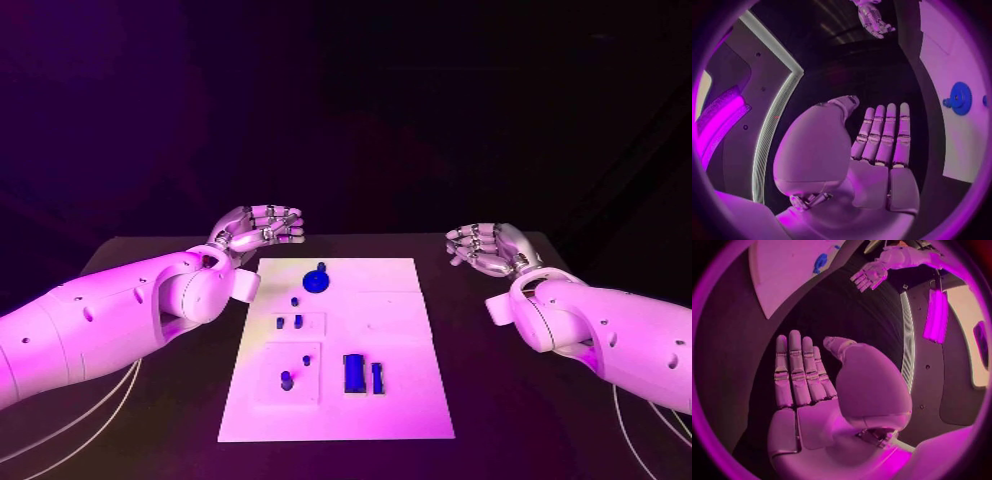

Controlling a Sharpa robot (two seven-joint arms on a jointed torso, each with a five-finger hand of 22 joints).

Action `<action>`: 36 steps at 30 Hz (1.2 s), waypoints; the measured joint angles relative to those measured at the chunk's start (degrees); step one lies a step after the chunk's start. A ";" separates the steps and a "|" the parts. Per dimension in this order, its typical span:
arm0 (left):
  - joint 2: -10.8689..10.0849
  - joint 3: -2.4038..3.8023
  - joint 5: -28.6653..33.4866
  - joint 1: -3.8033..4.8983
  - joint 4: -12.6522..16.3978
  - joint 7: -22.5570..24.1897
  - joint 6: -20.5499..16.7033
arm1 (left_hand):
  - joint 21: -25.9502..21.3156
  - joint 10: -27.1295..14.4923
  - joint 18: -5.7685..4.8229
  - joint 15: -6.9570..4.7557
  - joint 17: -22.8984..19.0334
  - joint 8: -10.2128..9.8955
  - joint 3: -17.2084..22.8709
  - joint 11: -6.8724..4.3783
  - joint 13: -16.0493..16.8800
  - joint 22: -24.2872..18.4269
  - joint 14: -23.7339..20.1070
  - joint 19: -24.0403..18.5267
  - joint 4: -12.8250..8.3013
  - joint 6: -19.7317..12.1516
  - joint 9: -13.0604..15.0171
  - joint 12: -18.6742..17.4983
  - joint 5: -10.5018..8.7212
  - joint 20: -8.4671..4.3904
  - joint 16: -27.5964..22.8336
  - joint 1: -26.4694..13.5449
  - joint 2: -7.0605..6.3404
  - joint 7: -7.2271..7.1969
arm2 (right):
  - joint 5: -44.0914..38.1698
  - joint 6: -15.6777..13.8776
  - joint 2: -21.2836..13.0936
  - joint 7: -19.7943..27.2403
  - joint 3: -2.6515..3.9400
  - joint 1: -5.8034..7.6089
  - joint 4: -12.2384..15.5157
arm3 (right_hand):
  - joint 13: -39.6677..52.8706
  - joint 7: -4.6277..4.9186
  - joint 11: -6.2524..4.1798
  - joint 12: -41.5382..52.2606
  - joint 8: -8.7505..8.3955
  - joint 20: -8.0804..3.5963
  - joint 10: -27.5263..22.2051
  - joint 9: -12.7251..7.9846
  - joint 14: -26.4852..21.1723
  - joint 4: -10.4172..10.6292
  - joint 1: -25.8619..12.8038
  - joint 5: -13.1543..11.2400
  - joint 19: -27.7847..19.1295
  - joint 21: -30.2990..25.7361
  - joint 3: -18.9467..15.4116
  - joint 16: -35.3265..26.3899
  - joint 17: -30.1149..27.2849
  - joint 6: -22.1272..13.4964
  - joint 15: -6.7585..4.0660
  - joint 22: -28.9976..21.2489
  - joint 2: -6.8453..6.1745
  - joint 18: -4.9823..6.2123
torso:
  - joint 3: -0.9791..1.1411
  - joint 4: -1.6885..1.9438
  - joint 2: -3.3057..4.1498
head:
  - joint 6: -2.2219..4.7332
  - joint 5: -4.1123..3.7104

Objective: Assemble the parts on the task board

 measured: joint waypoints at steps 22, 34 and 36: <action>2.10 -1.38 2.31 -1.72 8.08 1.97 -12.26 | -15.54 -47.13 -8.53 -9.10 -12.75 -15.46 -25.21 -10.46 -3.44 -15.83 -42.06 -39.16 -14.82 -41.75 -17.40 -16.72 -14.39 -15.55 -23.13 -67.20 11.49 -10.86 | 13.36 -5.86 -0.11 3.77 3.58 -2.68 13.75 | -22.61 -10.79 -7.32 -14.97 -15.03 -11.26 -54.81 -25.58 -57.14 -9.97 -64.90 -13.91 -50.13 -3.13 -29.55 -21.61 -28.10 -45.40 -4.96 -43.07 9.84 -8.56 | 1.02 4.14 -3.21 | 5.42 -3.06; 3.33 -2.18 4.84 -2.85 14.44 4.41 -27.40 | -15.96 -49.44 -8.52 -9.53 -13.28 -16.08 -26.45 -10.99 -3.60 -16.43 -44.12 -40.86 -15.42 -43.70 -18.16 -17.15 -14.91 -16.32 -23.82 -81.33 12.06 -11.35 | 22.06 -11.89 -0.62 6.68 4.35 -3.52 17.95 | -23.25 -11.41 -7.80 -15.56 -15.59 -11.87 -57.94 -26.69 -60.32 -10.27 -74.28 -14.57 -52.37 -3.35 -31.01 -22.05 -29.29 -47.60 -5.32 -44.76 10.34 -8.98 | 1.16 4.84 -3.70 | 5.72 -3.29; 3.35 -2.19 5.13 -2.87 14.63 4.68 -28.74 | -15.96 -49.44 -9.03 -9.53 -13.31 -16.08 -26.45 -10.99 -3.61 -16.46 -44.13 -40.95 -15.42 -43.70 -18.20 -17.15 -14.91 -16.41 -23.82 -81.43 12.07 -11.35 | 22.55 -12.30 -0.62 6.87 4.35 -3.52 17.95 | -23.27 -11.41 -7.80 -15.56 -15.59 -11.87 -57.94 -26.71 -60.32 -10.27 -74.31 -14.57 -52.36 -3.35 -31.01 -22.05 -29.31 -47.60 -5.32 -44.80 10.32 -8.98 | 1.16 4.85 -3.72 | 5.73 -3.30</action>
